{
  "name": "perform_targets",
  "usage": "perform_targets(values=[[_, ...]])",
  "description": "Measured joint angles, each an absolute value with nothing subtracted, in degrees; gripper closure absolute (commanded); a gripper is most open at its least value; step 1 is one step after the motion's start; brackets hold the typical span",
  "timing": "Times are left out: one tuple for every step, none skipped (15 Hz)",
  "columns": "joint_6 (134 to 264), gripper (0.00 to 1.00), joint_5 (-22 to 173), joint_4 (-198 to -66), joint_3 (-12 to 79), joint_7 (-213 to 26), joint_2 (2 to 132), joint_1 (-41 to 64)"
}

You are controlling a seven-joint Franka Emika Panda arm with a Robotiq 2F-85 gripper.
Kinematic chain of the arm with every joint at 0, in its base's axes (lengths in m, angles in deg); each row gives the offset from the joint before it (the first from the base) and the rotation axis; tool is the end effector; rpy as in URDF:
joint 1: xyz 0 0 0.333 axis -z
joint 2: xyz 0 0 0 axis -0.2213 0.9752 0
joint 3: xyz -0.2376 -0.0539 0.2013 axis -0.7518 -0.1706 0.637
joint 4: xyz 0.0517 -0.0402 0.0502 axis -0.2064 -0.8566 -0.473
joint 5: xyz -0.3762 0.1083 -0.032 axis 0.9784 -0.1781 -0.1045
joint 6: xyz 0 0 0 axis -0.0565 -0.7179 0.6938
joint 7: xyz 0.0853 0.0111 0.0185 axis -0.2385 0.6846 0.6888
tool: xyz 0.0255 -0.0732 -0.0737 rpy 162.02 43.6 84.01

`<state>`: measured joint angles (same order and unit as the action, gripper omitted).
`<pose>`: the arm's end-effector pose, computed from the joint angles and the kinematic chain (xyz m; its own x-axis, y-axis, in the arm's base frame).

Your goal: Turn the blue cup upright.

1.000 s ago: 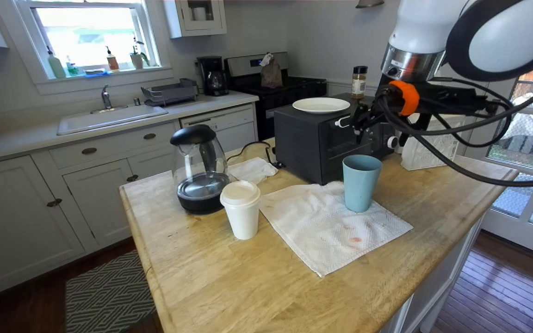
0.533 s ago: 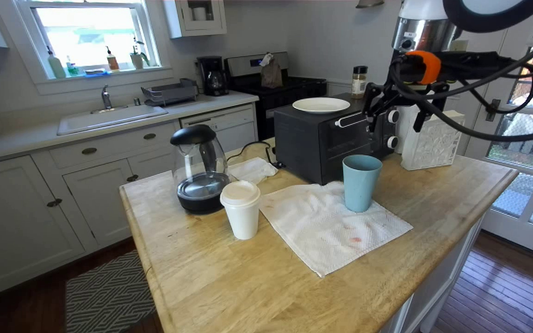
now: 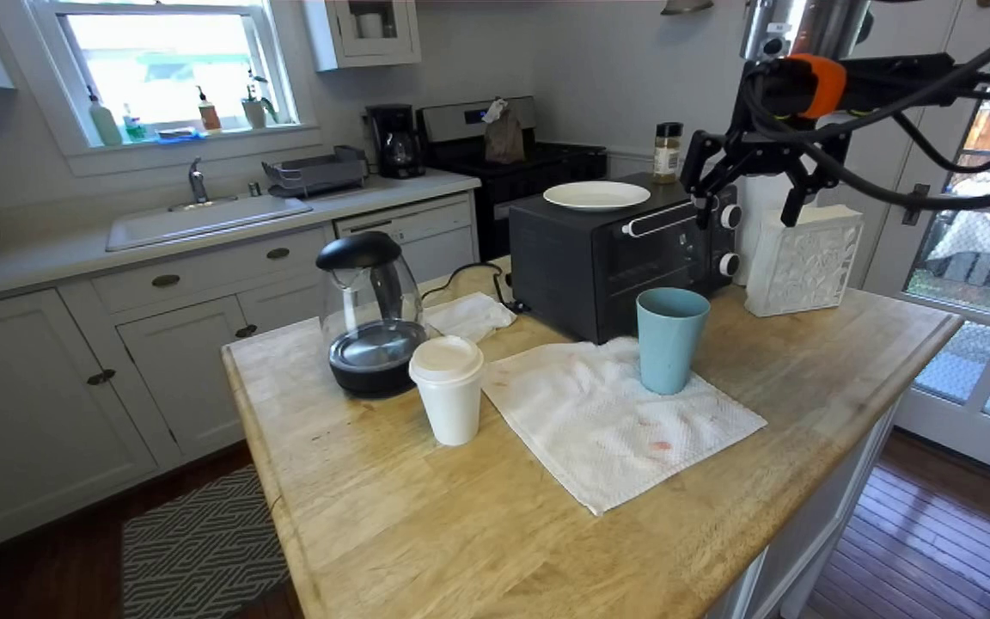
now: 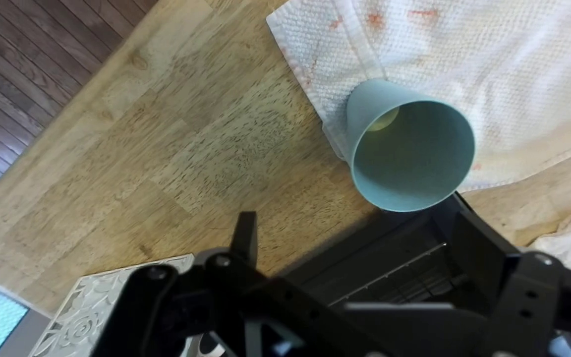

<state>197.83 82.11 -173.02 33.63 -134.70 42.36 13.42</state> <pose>0.4975 -0.0457 0.4076 0.6998 -0.6920 0.1772 -0.7026 -0.7116 -0.0044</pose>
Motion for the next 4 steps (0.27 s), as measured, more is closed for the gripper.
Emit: perform_targets(values=[[197.58,0.00,81.48,-172.90,33.63,-133.97,42.07,13.45],[197.36,0.00,81.18,-172.81,33.63,-133.61,41.86,13.46],[197.25,0.00,81.08,-172.81,33.63,-133.48,41.71,13.46],[197.23,0.00,81.04,-172.81,33.63,-133.44,41.67,13.47]])
